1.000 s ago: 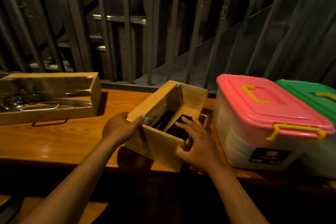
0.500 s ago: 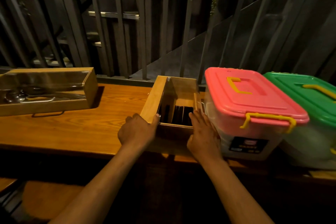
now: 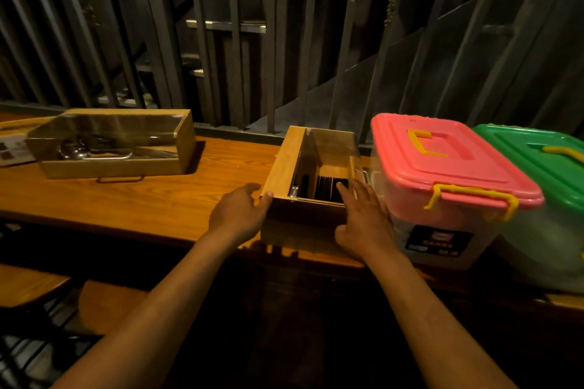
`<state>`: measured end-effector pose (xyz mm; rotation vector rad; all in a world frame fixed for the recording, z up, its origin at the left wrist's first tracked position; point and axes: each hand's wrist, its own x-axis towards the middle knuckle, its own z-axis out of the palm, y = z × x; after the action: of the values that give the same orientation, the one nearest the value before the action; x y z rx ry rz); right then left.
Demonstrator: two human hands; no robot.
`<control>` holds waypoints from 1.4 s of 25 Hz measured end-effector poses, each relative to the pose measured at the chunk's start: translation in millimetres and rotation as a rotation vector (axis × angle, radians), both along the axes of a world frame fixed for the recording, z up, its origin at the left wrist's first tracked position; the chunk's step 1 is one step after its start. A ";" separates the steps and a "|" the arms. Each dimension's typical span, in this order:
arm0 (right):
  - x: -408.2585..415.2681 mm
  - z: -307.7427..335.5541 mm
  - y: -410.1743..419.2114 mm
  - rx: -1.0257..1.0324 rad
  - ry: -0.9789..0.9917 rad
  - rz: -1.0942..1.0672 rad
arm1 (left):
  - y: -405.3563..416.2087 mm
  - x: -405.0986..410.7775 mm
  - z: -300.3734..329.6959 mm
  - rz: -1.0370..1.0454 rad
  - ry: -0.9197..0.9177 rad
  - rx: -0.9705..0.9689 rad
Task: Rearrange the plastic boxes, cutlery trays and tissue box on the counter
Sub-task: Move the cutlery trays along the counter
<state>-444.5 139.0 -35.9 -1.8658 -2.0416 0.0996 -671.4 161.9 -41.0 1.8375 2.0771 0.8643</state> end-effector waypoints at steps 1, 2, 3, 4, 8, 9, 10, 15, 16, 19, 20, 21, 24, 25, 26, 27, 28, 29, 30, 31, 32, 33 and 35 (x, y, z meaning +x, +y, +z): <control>-10.3 4.9 -4.6 0.043 -0.007 0.014 | -6.8 -13.8 3.9 0.020 0.039 0.062; -24.5 10.4 -8.9 0.100 -0.001 0.035 | -14.0 -28.2 8.1 0.039 0.086 0.132; -42.9 16.0 -11.9 0.153 0.015 0.059 | -19.7 -43.8 10.2 0.045 0.131 0.197; -64.0 21.2 -13.4 0.193 0.034 0.086 | -24.6 -61.6 12.0 0.043 0.163 0.256; -162.8 30.2 -6.0 0.252 0.104 0.170 | -34.2 -155.8 12.4 0.036 0.300 0.350; -186.4 28.9 -2.4 0.250 0.119 0.172 | -35.9 -180.0 10.5 0.046 0.328 0.339; -218.1 26.9 0.6 0.236 0.150 0.173 | -37.7 -211.3 8.7 0.063 0.351 0.320; -367.6 12.5 15.3 0.199 0.257 0.195 | -32.5 -358.3 3.5 0.125 0.392 0.241; -388.0 9.4 20.2 0.203 0.269 0.197 | -29.4 -379.4 2.0 0.124 0.391 0.223; -439.6 -0.1 37.5 0.175 0.264 0.213 | -17.2 -430.4 1.9 0.122 0.390 0.163; -455.3 -0.6 47.1 0.168 0.259 0.213 | -8.3 -444.9 4.7 0.134 0.383 0.153; -470.4 0.1 59.0 0.168 0.260 0.216 | 3.2 -458.9 7.6 0.150 0.372 0.147; -507.7 3.2 97.9 0.153 0.229 0.256 | 34.1 -485.9 13.8 0.200 0.319 0.120; -517.6 3.3 110.2 0.143 0.214 0.271 | 42.8 -490.8 14.4 0.207 0.297 0.111; -528.8 3.7 124.0 0.130 0.200 0.291 | 52.1 -496.7 15.6 0.215 0.272 0.107; -539.5 4.8 137.6 0.108 0.196 0.308 | 61.3 -502.2 18.2 0.221 0.247 0.096; -549.9 6.5 150.6 0.084 0.198 0.319 | 70.8 -508.0 20.0 0.224 0.228 0.081; -560.4 8.7 163.3 0.069 0.191 0.330 | 80.9 -514.7 21.2 0.224 0.212 0.071; -569.8 10.2 176.7 0.058 0.170 0.339 | 92.6 -522.4 21.0 0.224 0.181 0.070; -578.4 10.8 188.7 0.034 0.142 0.343 | 103.4 -530.0 20.8 0.222 0.139 0.066; -585.7 11.2 198.8 0.003 0.114 0.339 | 114.1 -536.3 22.3 0.224 0.087 0.054; -590.3 9.1 206.5 -0.018 0.083 0.331 | 123.5 -541.3 23.2 0.227 0.024 0.044; -595.6 0.1 217.6 0.014 -0.031 0.284 | 144.6 -552.2 23.5 0.237 -0.083 0.021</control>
<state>-1040.1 356.6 -35.8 -1.5675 -2.3110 0.1309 -1223.7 306.5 -17.6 1.5569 2.2715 1.0038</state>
